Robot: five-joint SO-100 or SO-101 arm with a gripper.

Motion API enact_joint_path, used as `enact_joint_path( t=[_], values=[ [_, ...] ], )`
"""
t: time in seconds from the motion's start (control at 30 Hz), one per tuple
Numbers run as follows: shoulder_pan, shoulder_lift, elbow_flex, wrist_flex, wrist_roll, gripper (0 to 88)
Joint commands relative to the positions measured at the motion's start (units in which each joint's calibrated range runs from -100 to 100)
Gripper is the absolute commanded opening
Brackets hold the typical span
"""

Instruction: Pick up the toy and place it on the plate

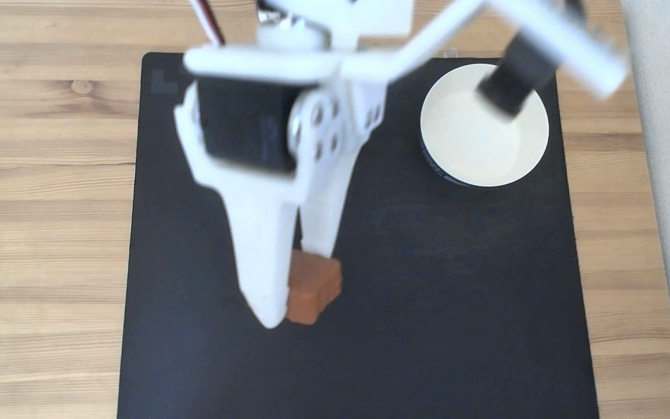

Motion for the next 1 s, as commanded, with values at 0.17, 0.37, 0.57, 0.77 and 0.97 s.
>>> enact_joint_path(
  t=[0.17, 0.37, 0.57, 0.77, 0.97],
  values=[
    [-10.13, -25.05, 45.54, -23.51, -0.43, 2.3],
    [-13.48, -33.89, 66.27, -30.8, -0.11, 2.4],
    [-22.84, -39.56, 78.08, -34.27, -0.11, 2.4],
    [-36.81, -48.31, 91.51, -40.45, -0.84, 2.4],
    [-40.33, -54.81, 101.87, -40.45, -3.24, 2.4]
  ],
)
